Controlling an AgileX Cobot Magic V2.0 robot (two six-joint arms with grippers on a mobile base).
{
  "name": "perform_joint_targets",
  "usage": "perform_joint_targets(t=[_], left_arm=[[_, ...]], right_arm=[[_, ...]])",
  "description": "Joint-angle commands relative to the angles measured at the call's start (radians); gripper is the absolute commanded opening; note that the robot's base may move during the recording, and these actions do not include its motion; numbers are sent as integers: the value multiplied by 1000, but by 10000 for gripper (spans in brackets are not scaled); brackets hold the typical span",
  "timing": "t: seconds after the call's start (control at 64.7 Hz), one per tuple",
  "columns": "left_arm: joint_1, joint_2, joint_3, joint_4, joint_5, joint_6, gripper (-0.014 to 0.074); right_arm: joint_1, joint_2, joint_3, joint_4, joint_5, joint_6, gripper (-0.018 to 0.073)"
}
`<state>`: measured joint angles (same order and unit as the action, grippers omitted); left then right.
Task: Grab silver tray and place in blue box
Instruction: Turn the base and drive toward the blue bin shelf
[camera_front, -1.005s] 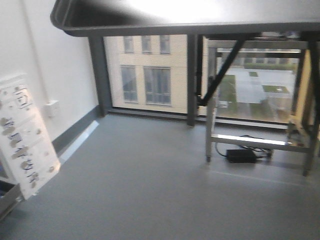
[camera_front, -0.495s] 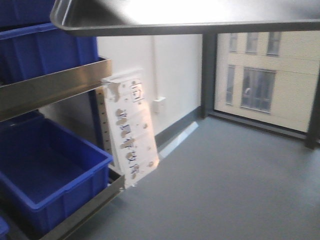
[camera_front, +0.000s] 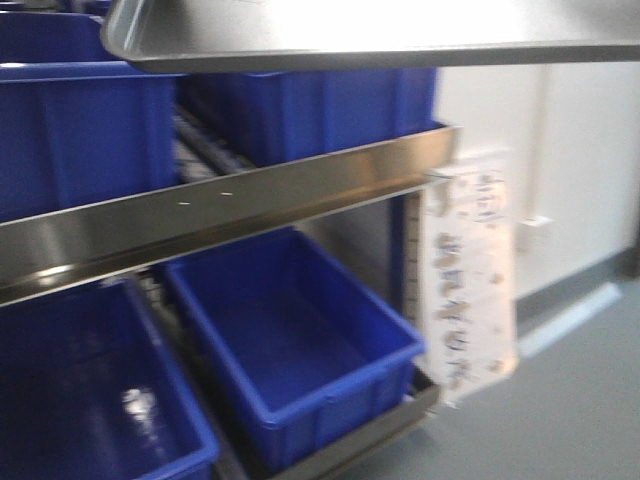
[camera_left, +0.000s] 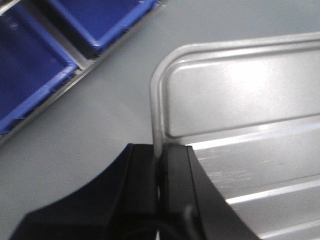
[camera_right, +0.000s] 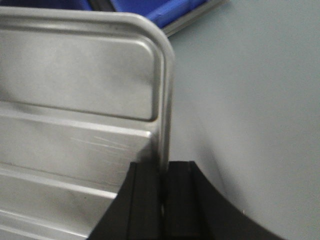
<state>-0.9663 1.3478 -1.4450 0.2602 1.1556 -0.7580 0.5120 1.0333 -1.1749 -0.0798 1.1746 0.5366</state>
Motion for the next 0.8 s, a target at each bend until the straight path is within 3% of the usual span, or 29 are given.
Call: perform_joint_targets(t=[0.0, 0.788], left_arm=[[1, -35, -29, 73, 40, 17, -98], [1, -35, -29, 71, 40, 17, -104]], right_arm=[[-9, -19, -35, -85, -8, -6, 57], [-9, -19, -35, -85, -8, -6, 57]])
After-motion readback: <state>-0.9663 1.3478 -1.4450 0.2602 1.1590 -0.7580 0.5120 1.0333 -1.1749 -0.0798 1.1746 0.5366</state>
